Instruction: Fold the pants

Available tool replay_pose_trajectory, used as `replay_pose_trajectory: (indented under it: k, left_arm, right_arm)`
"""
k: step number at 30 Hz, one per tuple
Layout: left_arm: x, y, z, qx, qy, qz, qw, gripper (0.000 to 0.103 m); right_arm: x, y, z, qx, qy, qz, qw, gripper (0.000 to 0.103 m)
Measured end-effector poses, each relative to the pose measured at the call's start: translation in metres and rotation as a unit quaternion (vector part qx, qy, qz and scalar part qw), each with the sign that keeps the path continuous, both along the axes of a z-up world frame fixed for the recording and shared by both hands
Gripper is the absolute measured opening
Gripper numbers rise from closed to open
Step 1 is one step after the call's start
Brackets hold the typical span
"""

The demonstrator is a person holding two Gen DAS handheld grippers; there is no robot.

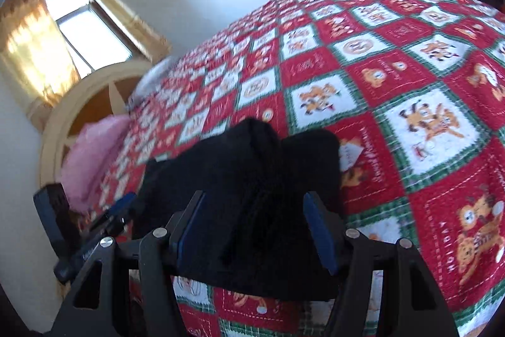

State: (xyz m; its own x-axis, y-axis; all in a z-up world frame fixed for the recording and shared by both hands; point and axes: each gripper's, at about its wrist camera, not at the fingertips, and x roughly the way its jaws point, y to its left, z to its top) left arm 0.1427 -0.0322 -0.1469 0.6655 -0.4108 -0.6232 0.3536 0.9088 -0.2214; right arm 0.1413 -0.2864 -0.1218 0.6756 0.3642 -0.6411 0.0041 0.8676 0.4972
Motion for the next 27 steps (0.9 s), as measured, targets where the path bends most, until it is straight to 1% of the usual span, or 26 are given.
replay_pose_trajectory:
  k: [1, 2, 3, 4, 5, 6, 7, 9, 12, 14, 16, 19, 20, 21, 22, 24, 26, 27]
  left_arm:
    - [0.0, 0.001, -0.003, -0.002, 0.003, 0.001, 1.0, 0.079]
    - [0.0, 0.0, -0.006, 0.004, 0.001, 0.0, 1.0, 0.079]
    - [0.001, -0.003, -0.009, 0.01, 0.0, -0.001, 0.9999, 0.081]
    - [0.002, -0.005, -0.012, 0.015, 0.0, -0.002, 0.9999, 0.082]
    - [0.002, -0.007, -0.014, 0.019, 0.001, -0.004, 0.9998, 0.082]
    - [0.002, -0.007, -0.015, 0.018, 0.003, -0.005, 0.9998, 0.082]
    - [0.0, -0.004, -0.015, 0.015, 0.002, -0.006, 0.9999, 0.082]
    - [-0.001, -0.002, -0.013, 0.009, 0.001, -0.004, 0.9999, 0.082]
    - [-0.001, 0.002, -0.01, -0.003, 0.0, 0.0, 1.0, 0.082]
    - [-0.001, 0.001, -0.009, -0.005, -0.001, -0.002, 1.0, 0.083]
    - [-0.002, -0.003, -0.012, 0.002, -0.001, -0.003, 1.0, 0.088]
    - [0.001, -0.012, -0.022, 0.024, 0.006, -0.01, 0.9997, 0.091]
    - [0.003, -0.015, -0.029, 0.034, 0.016, -0.01, 0.9992, 0.091]
    - [0.004, -0.016, -0.033, 0.035, 0.023, -0.009, 0.9991, 0.091]
    - [0.003, -0.015, -0.035, 0.028, 0.026, -0.01, 0.9992, 0.091]
    - [0.001, -0.013, -0.033, 0.023, 0.025, -0.009, 0.9994, 0.091]
    - [0.0, -0.012, -0.028, 0.024, 0.024, -0.009, 0.9994, 0.091]
    - [-0.001, -0.01, -0.024, 0.018, 0.019, -0.006, 0.9996, 0.091]
  right_arm:
    - [0.002, 0.007, -0.002, -0.015, 0.006, 0.008, 1.0, 0.064]
    - [0.004, 0.017, -0.005, -0.035, 0.016, 0.02, 0.999, 0.064]
    - [0.006, 0.021, -0.008, -0.044, 0.024, 0.027, 0.998, 0.064]
    - [0.009, 0.028, -0.014, -0.058, 0.04, 0.038, 0.997, 0.062]
    - [0.011, 0.031, -0.018, -0.068, 0.05, 0.041, 0.996, 0.055]
    - [0.012, 0.034, -0.021, -0.072, 0.056, 0.045, 0.995, 0.029]
    - [0.013, 0.033, -0.021, -0.068, 0.055, 0.049, 0.995, 0.023]
    - [0.008, 0.033, -0.012, -0.064, 0.038, 0.054, 0.996, 0.017]
    - [-0.007, 0.031, 0.013, -0.049, -0.009, 0.065, 0.997, 0.016]
    - [-0.017, 0.027, 0.024, -0.044, -0.027, 0.064, 0.997, 0.016]
    - [-0.019, 0.019, 0.02, -0.042, -0.018, 0.051, 0.998, 0.016]
    - [-0.018, -0.002, -0.006, -0.035, 0.018, 0.016, 0.999, 0.016]
    - [-0.016, -0.009, -0.016, -0.023, 0.032, 0.013, 0.999, 0.016]
    - [-0.015, -0.014, -0.023, -0.014, 0.038, 0.006, 0.999, 0.017]
    - [-0.015, -0.02, -0.029, -0.006, 0.04, -0.001, 0.999, 0.018]
    - [-0.017, -0.024, -0.032, 0.011, 0.041, 0.002, 0.999, 0.022]
    - [-0.02, -0.024, -0.024, -0.012, 0.035, -0.001, 0.999, 0.027]
    - [-0.022, -0.024, -0.021, -0.026, 0.031, -0.006, 0.999, 0.032]
